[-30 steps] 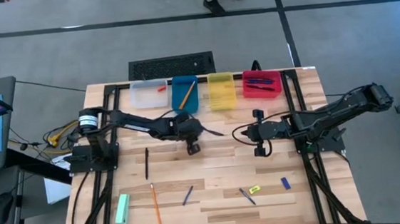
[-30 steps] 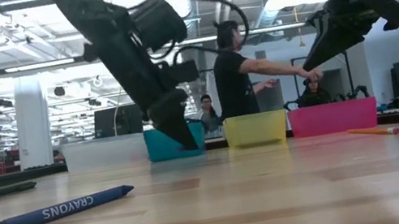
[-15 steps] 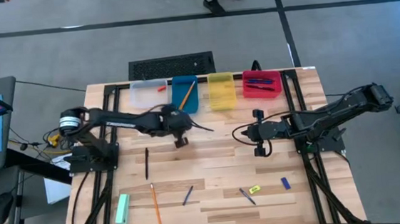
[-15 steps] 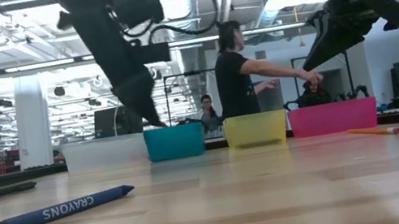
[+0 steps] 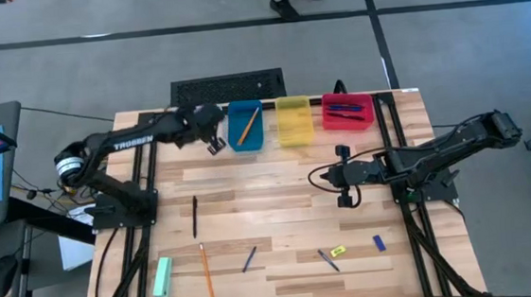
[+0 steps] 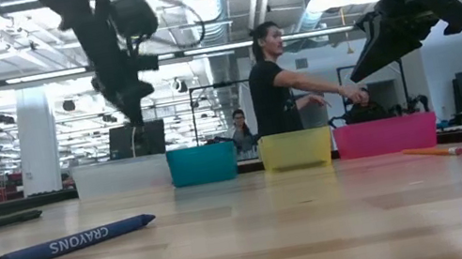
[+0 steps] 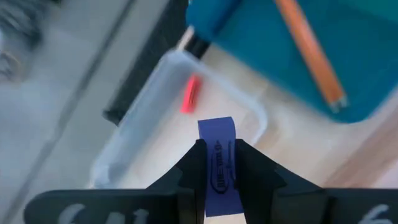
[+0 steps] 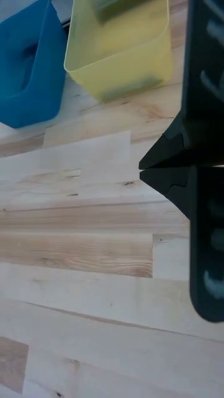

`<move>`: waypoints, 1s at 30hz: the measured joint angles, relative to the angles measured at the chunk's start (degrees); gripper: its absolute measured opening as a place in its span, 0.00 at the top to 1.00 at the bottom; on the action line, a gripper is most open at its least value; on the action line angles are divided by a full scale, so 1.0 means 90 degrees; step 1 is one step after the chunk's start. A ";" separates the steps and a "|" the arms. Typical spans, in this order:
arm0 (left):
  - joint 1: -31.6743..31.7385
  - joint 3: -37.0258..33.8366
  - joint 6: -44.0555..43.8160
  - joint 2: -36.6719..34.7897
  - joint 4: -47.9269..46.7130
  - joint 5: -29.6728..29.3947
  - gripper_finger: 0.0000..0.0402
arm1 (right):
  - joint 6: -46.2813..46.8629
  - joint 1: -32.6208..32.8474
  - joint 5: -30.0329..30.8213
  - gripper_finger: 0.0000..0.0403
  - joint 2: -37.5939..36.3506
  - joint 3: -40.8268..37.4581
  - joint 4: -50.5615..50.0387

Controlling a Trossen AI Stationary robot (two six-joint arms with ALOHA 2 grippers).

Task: Sort crayons/erasers/pens/pencils in bins
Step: Put the blue eraser into the transparent bin

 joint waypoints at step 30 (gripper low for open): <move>0.2530 0.0000 0.1227 0.1745 0.1185 0.1923 0.86 | 0.0026 0.0040 0.0002 0.99 0.0000 0.0000 0.0008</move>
